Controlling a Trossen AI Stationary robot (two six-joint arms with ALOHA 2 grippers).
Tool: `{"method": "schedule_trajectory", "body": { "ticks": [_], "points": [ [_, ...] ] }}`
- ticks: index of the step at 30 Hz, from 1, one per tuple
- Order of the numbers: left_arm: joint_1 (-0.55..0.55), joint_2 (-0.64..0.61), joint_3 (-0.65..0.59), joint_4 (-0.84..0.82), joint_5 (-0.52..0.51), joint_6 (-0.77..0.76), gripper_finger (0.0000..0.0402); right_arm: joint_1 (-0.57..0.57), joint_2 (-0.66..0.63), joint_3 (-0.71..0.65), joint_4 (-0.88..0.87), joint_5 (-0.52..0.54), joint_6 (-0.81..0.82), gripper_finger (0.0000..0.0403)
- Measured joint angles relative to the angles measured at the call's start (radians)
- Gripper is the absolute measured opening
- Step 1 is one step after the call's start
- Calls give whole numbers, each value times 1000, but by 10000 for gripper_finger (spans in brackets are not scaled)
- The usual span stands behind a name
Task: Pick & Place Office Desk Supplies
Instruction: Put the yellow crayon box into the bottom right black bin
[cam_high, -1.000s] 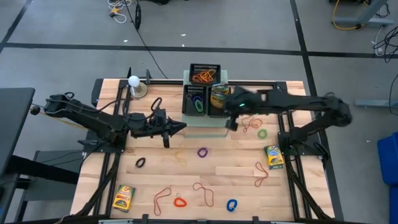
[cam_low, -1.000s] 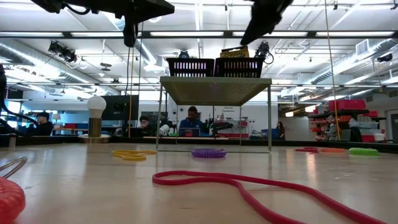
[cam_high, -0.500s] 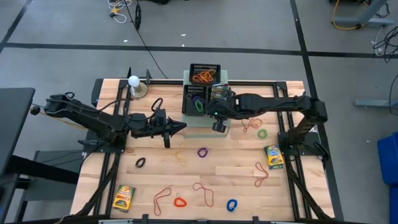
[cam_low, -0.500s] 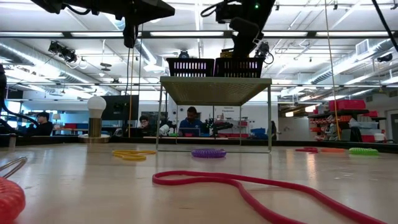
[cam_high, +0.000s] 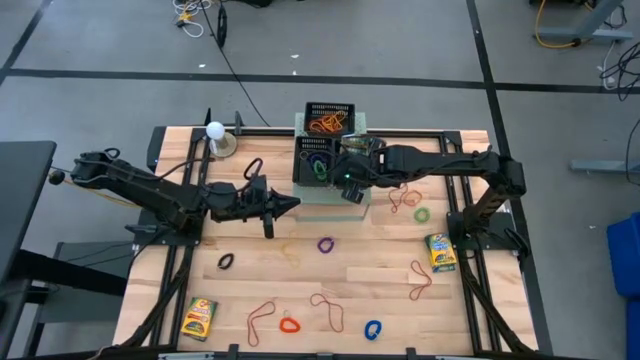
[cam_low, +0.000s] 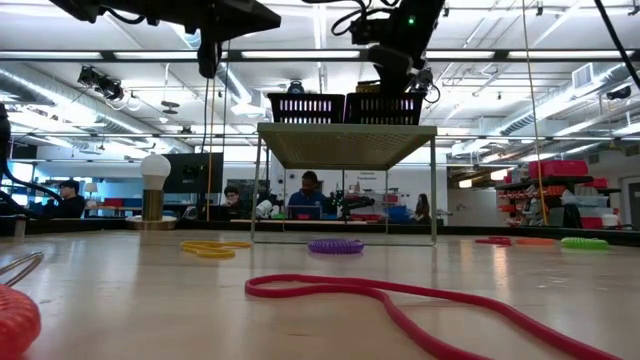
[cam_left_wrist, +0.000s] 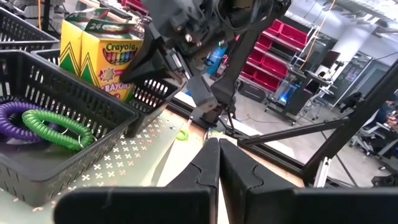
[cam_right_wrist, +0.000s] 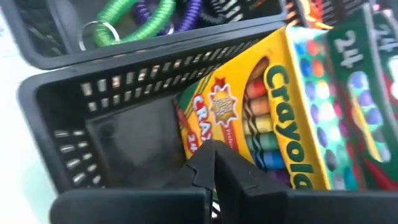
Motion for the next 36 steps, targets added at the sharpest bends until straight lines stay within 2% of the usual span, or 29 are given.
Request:
{"method": "schedule_trajectory", "body": {
  "ticks": [8, 14, 25, 36],
  "points": [
    [0, 0, 0, -11, 0, 0, 7, -3, 0, 0, 5, 5, -26, 11],
    [0, 0, 0, -12, 0, -1, 7, 4, 1, 0, 9, -105, -52, 11],
    [-2, 0, 0, -28, 4, -18, 7, -16, 35, 0, 3, -102, -66, 11],
    [-2, 0, 0, -33, 4, -31, 7, -19, 35, 0, 13, -1, -45, 11]
  ]
}}
